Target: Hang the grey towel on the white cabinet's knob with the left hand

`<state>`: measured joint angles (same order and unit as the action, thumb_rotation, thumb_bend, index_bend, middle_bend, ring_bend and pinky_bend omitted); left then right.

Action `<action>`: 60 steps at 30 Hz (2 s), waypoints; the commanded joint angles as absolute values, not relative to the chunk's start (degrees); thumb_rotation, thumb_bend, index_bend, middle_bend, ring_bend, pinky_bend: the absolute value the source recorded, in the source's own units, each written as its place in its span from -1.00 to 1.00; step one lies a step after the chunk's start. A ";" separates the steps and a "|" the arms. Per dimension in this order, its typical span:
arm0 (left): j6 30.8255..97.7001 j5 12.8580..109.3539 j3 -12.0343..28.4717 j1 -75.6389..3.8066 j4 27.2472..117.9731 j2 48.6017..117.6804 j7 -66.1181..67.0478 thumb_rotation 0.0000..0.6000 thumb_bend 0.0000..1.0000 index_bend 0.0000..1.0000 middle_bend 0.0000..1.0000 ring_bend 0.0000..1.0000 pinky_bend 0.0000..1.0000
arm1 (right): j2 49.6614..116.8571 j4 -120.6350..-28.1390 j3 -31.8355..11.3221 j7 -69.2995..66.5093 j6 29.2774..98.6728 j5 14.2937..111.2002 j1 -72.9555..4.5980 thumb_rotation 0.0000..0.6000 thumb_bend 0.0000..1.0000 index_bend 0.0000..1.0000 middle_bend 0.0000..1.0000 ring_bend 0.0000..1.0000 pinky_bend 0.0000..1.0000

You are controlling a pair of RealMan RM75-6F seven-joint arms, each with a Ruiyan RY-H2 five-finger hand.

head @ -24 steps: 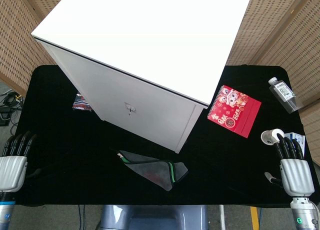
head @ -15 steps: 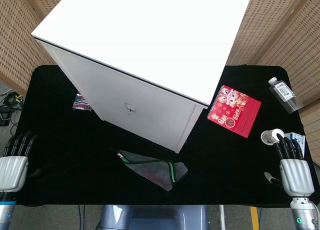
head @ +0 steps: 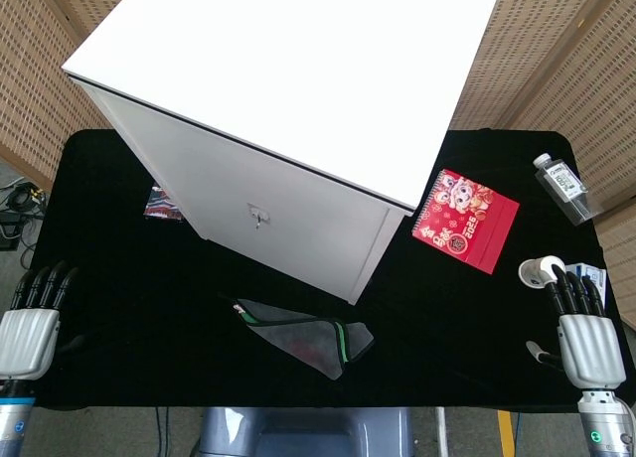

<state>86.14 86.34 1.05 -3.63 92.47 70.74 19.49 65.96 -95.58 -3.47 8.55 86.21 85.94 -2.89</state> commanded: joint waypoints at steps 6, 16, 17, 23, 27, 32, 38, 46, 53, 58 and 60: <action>87.17 86.84 1.31 -3.47 92.44 71.56 18.29 1.00 -1.00 -1.00 0.01 0.05 -0.15 | 65.71 -96.04 -3.54 7.89 86.96 86.25 -2.59 1.00 -0.84 -1.00 -1.00 -1.00 -1.00; 79.66 88.38 1.15 -8.46 92.88 73.06 17.31 1.00 -1.00 -0.52 0.68 0.60 0.39 | 65.41 -96.24 -3.74 7.10 86.53 85.50 -2.60 1.00 -0.84 -1.00 -1.00 -1.00 -1.00; 78.60 88.31 1.19 -9.14 93.17 73.29 18.04 1.00 -1.00 -0.49 0.69 0.60 0.39 | 65.32 -96.27 -3.74 6.95 86.52 85.54 -2.61 1.00 -0.84 -1.00 -1.00 -1.00 -1.00; 70.61 86.67 2.22 -14.43 93.85 76.49 24.69 1.00 -1.00 -0.46 0.69 0.60 0.39 | 65.07 -96.30 -3.90 6.27 86.60 85.47 -2.60 1.00 -0.84 -1.00 -1.00 -1.00 -1.00; 65.44 83.58 3.42 -17.80 94.05 79.47 28.91 1.00 -0.95 -0.45 0.69 0.60 0.39 | 64.84 -96.32 -4.00 5.66 86.75 85.44 -2.54 1.00 -0.84 -1.00 -1.00 -1.00 -1.00; 60.25 79.39 4.49 -21.60 93.80 83.66 34.37 1.00 -0.93 -0.41 0.69 0.60 0.39 | 64.48 -96.43 -4.17 4.82 87.09 85.42 -2.40 1.00 -0.84 -1.00 -1.00 -1.00 -1.00; 56.87 74.41 5.41 -25.14 90.85 89.54 40.87 1.00 -0.82 -0.34 0.69 0.60 0.39 | 64.18 -96.38 -4.24 3.81 87.34 85.64 -2.32 1.00 -0.84 -1.00 -1.00 -1.00 -1.00; 53.15 67.34 6.47 -30.74 85.18 98.86 49.04 1.00 -0.82 -0.31 0.69 0.60 0.39 | 63.85 -96.31 -4.40 2.56 87.25 85.36 -2.28 1.00 -0.84 -1.00 -1.00 -1.00 -1.00; 53.03 62.71 7.68 -33.75 81.77 103.53 51.04 1.00 -0.72 -0.26 0.69 0.60 0.39 | 63.67 -96.03 -4.43 1.27 86.89 85.24 -2.37 1.00 -0.84 -1.00 -1.00 -1.00 -1.00; 53.11 60.95 7.71 -35.30 80.41 104.65 51.47 1.00 -0.71 -0.23 0.69 0.60 0.39 | 63.65 -95.92 -4.57 0.75 86.69 85.08 -2.50 1.00 -0.84 -1.00 -1.00 -1.00 -1.00; 53.49 60.48 7.50 -35.74 80.10 105.03 51.50 1.00 -0.71 -0.22 0.69 0.60 0.39 | 63.69 -95.91 -4.55 0.71 86.70 85.15 -2.51 1.00 -0.84 -1.00 -1.00 -1.00 -1.00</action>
<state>53.31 60.71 7.60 -35.53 80.28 104.81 51.43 63.69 -95.91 -4.55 0.71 86.70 85.15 -2.51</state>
